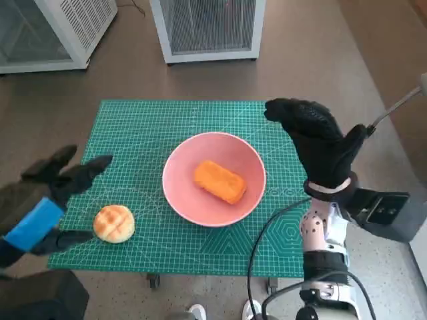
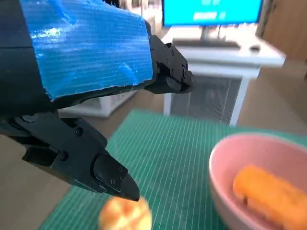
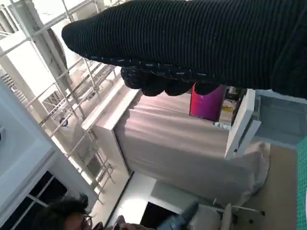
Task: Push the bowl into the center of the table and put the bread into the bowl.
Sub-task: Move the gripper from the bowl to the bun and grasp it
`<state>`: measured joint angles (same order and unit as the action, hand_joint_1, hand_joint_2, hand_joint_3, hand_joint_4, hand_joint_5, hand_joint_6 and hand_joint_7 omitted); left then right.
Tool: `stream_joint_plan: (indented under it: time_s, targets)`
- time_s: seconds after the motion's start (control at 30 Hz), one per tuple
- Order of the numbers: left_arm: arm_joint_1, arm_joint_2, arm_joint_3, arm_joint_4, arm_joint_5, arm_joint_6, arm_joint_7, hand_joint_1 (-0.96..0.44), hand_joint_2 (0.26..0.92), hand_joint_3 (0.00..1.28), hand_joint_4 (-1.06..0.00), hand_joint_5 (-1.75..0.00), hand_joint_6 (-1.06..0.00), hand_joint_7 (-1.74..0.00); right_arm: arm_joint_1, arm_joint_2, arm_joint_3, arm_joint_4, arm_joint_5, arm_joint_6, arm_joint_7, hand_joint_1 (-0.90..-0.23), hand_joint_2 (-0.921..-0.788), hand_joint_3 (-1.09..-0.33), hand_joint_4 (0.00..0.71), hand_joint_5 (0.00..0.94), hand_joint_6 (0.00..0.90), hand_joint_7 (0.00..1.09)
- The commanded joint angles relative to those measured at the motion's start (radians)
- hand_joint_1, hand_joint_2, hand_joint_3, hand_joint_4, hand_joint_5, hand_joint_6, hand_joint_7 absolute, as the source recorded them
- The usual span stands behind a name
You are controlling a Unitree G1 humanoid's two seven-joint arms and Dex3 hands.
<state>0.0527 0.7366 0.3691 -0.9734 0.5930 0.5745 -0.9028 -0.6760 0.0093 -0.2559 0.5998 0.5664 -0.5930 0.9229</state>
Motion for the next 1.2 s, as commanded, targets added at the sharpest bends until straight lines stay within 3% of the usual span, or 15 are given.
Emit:
stream_joint_plan:
  time_s: [0.03,0.6,1.2]
  targets:
    - [0.045,0.004,-0.019,-0.022,0.024,0.042,-0.004,-0.01,0.732,0.00,-0.24,-0.02,-0.38,-0.02,-0.001,0.006,0.001,0.032,0.003,0.001,0.009,-0.558,-0.921,-0.571,0.222,0.000,0.358,0.00]
    - [0.132,-0.050,-0.114,0.074,0.025,0.007,0.119,-0.04,0.728,0.00,-0.25,0.00,-0.40,-0.01,-0.011,0.006,0.000,0.054,0.017,0.020,0.038,-0.542,-0.921,-0.548,0.230,0.002,0.370,0.01]
    - [0.066,-0.045,-0.327,0.405,0.151,-0.078,0.295,-0.04,0.746,0.01,-0.25,0.00,-0.41,0.00,0.003,-0.010,-0.004,0.047,0.017,0.030,0.056,-0.549,-0.921,-0.550,0.236,0.003,0.374,0.01]
